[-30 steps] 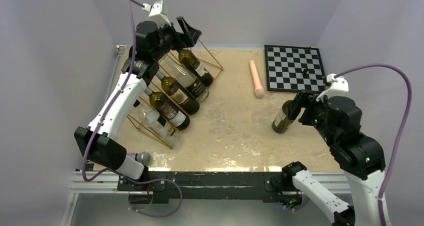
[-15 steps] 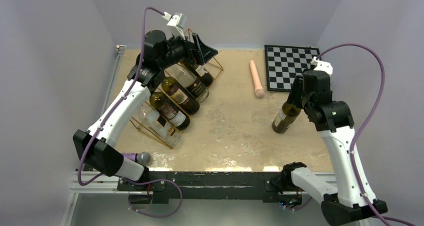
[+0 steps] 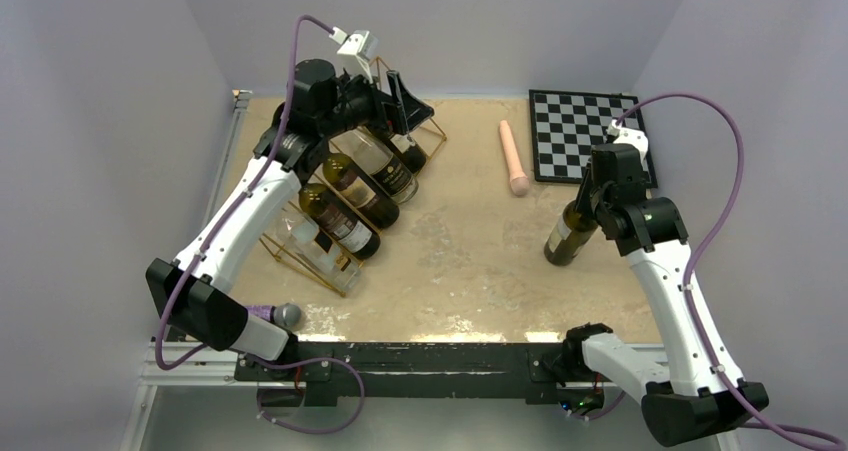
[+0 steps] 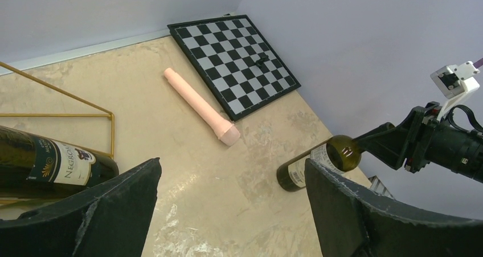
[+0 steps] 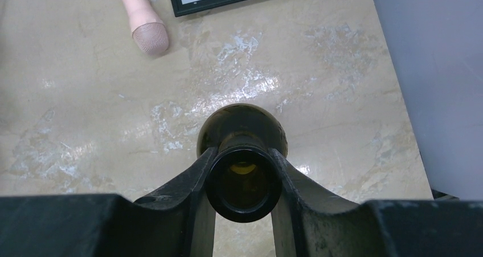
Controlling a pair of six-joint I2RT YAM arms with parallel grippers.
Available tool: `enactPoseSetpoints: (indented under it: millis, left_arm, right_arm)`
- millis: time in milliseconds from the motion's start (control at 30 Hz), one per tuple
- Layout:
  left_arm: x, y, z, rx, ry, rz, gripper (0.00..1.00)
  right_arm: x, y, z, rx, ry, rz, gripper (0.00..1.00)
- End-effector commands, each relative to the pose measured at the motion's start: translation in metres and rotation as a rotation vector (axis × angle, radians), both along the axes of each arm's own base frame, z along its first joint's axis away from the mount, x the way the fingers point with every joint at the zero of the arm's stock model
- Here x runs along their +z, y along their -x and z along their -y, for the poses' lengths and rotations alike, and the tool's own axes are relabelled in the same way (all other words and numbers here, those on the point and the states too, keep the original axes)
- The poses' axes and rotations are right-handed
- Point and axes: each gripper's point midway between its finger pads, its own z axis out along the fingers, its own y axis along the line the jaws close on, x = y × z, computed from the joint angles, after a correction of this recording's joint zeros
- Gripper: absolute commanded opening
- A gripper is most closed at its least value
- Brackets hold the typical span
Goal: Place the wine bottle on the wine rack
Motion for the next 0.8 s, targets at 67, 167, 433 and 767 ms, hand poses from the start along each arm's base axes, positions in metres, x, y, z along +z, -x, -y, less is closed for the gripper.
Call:
enactPoseSetpoints:
  millis: [67, 167, 433, 767]
  left_arm:
    - [0.022, 0.003, 0.000, -0.035, -0.022, 0.075, 0.99]
    - [0.026, 0.017, 0.011, -0.146, -0.017, 0.114, 0.99]
    - [0.004, 0.056, 0.047, -0.412, -0.054, 0.178, 0.99]
    - [-0.036, 0.064, 0.048, -0.443, -0.075, 0.149, 0.99]
  right_arm:
    - [0.025, -0.006, 0.000, 0.008, 0.006, 0.103, 0.00]
    - [0.036, -0.003, -0.017, 0.096, -0.014, 0.134, 0.00]
    - [0.073, 0.009, -0.098, 0.499, -0.089, 0.228, 0.00]
    - [0.065, 0.012, -0.171, 0.848, -0.103, 0.240, 0.00]
